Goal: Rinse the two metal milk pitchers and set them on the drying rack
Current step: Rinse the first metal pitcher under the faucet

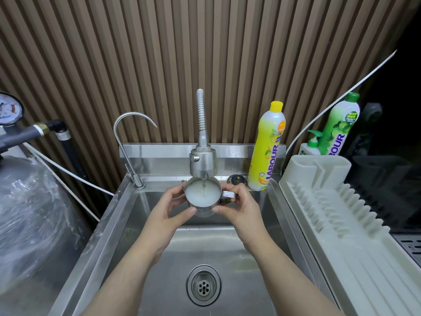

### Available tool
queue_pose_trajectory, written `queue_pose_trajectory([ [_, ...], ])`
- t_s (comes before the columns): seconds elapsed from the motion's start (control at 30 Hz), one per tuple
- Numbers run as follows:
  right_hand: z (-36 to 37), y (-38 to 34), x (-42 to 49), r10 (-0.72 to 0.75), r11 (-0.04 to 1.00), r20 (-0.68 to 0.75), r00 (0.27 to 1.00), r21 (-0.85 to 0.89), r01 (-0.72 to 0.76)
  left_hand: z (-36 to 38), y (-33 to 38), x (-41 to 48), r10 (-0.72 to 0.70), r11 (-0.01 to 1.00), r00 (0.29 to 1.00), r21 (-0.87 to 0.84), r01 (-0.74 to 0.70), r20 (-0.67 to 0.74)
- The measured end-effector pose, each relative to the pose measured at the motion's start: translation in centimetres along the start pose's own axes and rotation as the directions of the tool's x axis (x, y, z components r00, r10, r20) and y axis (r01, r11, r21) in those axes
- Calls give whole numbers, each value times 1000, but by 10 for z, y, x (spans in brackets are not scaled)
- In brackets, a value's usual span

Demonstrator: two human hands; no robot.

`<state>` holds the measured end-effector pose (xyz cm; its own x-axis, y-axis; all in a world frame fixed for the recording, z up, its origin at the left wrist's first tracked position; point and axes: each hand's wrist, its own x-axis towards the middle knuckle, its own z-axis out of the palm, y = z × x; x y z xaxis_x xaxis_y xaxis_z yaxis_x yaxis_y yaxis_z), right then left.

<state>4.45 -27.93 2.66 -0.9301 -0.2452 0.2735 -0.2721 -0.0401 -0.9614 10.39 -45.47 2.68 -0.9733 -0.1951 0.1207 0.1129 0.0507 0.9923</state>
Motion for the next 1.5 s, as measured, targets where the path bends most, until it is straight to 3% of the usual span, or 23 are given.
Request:
queue_pose_trajectory([
  [1.0, 2, 0, 2, -12, 998, 12, 1000, 69, 11, -2, 1, 0, 26, 1000, 1000, 3, -26, 17],
  [1.17, 0, -1, 3, 64, 997, 17, 998, 34, -65, -3, 2, 3, 56, 997, 998, 44, -56, -4],
  [1.5, -1, -3, 5, 149, 989, -7, 989, -2, -149, 0, -6, 6, 29, 998, 999, -57, -30, -23],
])
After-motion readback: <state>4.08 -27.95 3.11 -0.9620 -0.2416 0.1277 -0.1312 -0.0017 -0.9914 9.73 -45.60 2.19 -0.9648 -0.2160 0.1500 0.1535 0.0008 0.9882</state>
